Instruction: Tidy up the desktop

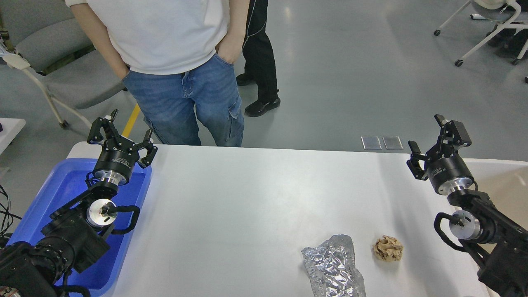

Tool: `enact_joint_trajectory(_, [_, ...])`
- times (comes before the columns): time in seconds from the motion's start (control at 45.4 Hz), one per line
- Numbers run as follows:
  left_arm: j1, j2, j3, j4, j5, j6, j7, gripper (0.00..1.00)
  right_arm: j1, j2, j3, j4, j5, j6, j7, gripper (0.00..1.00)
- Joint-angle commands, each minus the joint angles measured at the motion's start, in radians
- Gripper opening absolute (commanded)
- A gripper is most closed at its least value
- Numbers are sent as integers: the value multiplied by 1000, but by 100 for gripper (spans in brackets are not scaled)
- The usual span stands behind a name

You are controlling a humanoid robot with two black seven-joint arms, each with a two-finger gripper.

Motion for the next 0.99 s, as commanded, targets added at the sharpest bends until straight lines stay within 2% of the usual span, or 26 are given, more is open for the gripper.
enact_joint_trajectory(0.0, [0,0,1,0,0,0,0,100,25,-59,-49,64,-3,-5,-168,100])
enact_joint_trajectory(0.088, [0,0,1,0,0,0,0,100,48,-115,-55,105,-5,0,-308,100])
enact_joint_trajectory(0.176, [0,0,-1,0,0,0,0,100,53,-191,-59,160,-19,12,-363,100])
enact_joint_trajectory(0.463, [0,0,1,0,0,0,0,100,54,-537,-156,395,-264,227,-365,100])
enact_joint_trajectory(0.727, [0,0,1,0,0,0,0,100,63,-942,-178,637,-626,514,-354,100])
enact_joint_trajectory(0.969, [0,0,1,0,0,0,0,100,48,-1128,-225,829,-707,637,-354,100])
